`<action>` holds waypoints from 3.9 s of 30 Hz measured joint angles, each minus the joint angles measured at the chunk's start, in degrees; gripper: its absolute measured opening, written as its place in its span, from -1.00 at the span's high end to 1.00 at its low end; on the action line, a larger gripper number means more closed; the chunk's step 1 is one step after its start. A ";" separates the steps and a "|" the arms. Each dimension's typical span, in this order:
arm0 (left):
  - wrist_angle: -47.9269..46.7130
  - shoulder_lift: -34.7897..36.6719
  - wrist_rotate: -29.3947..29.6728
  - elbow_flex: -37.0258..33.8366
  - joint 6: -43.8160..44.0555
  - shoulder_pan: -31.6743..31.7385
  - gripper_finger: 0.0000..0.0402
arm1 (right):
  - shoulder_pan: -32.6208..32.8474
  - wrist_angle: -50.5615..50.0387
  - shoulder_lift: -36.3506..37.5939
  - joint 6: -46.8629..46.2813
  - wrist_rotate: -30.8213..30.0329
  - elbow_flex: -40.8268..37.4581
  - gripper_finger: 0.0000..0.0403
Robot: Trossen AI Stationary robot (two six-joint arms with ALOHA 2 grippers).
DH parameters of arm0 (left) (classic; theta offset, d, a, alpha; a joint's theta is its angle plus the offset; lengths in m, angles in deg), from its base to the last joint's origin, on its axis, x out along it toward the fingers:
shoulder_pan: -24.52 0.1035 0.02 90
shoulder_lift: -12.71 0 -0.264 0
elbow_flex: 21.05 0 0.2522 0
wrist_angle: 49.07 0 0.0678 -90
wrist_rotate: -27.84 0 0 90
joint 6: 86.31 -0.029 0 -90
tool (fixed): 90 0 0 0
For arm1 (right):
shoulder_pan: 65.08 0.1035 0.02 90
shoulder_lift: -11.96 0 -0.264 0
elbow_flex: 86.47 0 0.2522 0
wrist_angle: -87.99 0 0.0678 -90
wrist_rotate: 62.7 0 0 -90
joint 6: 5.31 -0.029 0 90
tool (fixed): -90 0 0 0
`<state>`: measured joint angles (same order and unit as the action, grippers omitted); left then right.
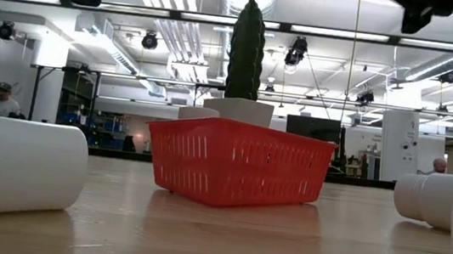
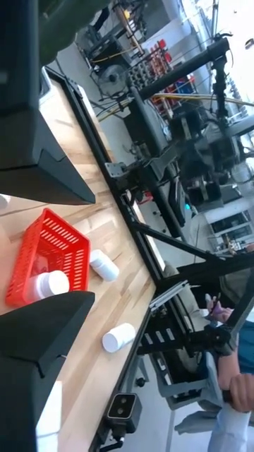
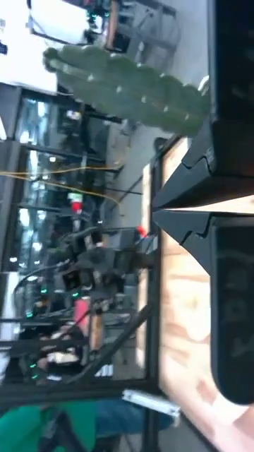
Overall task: Pick and place pill bottles into a basket
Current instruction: Put the white pill bottle into the red bin
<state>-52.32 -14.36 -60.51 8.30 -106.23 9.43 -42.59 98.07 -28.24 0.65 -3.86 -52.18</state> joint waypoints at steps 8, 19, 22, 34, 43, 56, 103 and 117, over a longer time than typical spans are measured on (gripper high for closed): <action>-0.04 -1.34 0.02 -0.04 -0.43 0.00 0.04 | -15.18 -6.12 3.07 -1.88 14.78 0.53 0.96; -0.46 -1.03 1.63 -0.20 -0.53 0.09 0.04 | -18.17 -0.98 3.94 -4.43 18.36 -7.13 0.96; -0.45 -1.03 1.88 -0.30 -0.53 0.09 0.04 | -18.15 5.28 3.59 -4.12 18.37 -11.13 0.96; -0.45 -1.01 3.41 -0.37 -0.50 0.09 0.04 | -18.17 14.10 3.31 -4.67 18.14 -16.63 0.96; -0.45 -1.03 3.39 -0.50 -0.43 0.09 0.04 | -18.15 14.21 3.33 -8.91 18.09 -14.69 0.96; -0.45 -1.03 3.39 -0.68 -0.27 0.09 0.04 | -18.00 12.96 3.22 -12.88 18.12 -14.18 0.96; -9.15 -19.02 1.93 7.19 9.10 -0.04 -0.26 | -18.04 5.69 3.27 -16.07 18.09 -14.22 0.96; -24.84 -22.65 0.09 17.09 20.29 -5.01 -0.26 | -18.00 3.21 3.24 -15.58 18.09 -14.22 0.96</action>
<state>-77.15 -37.01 -60.42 25.40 -85.93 4.43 -60.59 101.28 -24.99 -14.93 14.24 -66.41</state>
